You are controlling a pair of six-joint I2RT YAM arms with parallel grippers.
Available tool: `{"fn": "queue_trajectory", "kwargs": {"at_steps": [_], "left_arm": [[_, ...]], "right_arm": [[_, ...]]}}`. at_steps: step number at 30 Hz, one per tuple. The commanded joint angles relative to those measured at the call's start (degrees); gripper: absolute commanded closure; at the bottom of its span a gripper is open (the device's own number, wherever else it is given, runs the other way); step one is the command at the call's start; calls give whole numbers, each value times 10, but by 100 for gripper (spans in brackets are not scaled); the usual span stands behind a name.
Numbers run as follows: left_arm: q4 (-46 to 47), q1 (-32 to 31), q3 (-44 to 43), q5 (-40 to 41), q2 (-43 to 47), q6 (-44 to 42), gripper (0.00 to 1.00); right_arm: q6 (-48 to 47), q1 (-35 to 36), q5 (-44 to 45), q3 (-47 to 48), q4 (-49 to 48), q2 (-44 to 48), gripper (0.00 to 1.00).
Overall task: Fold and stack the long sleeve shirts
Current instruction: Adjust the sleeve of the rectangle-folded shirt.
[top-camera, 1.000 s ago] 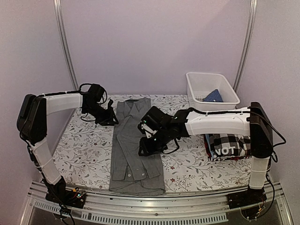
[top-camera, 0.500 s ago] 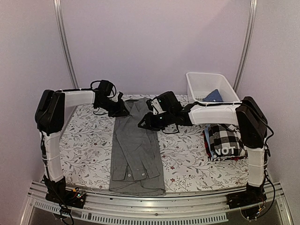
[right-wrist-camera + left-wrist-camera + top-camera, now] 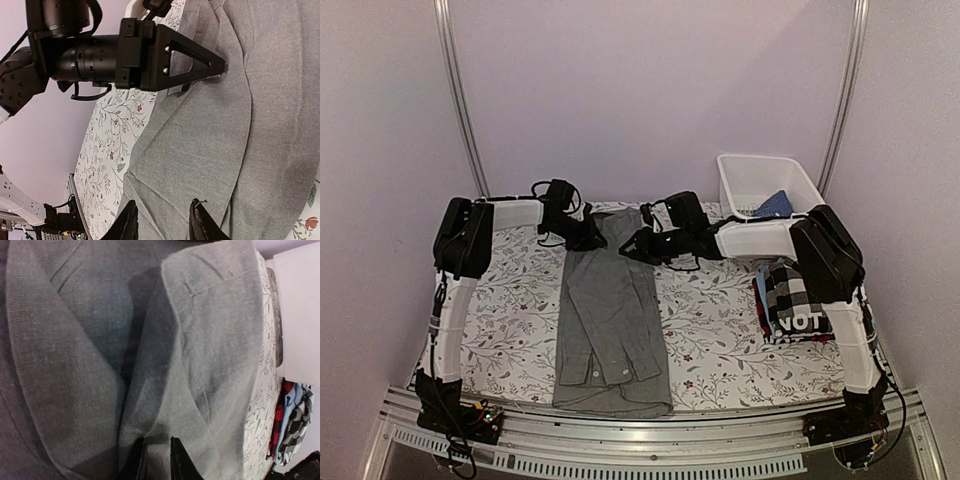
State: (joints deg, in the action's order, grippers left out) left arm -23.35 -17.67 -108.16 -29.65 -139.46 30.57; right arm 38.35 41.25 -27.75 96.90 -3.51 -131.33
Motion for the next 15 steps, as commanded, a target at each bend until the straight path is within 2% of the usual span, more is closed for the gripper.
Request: {"fn": "queue_trajectory", "kwargs": {"at_steps": [1, 10, 15], "left_arm": [[-15, 9, -35, -17, -43, 5, 82], [-31, 14, -122, -27, -85, 0, 74], [-30, 14, -139, -27, -45, -20, 70]], "right_arm": [[8, 12, -36, -8, -23, -14, 66], [2, 15, -28, -47, -18, 0, 66], [3, 5, -38, -36, -17, -7, 66]]}}
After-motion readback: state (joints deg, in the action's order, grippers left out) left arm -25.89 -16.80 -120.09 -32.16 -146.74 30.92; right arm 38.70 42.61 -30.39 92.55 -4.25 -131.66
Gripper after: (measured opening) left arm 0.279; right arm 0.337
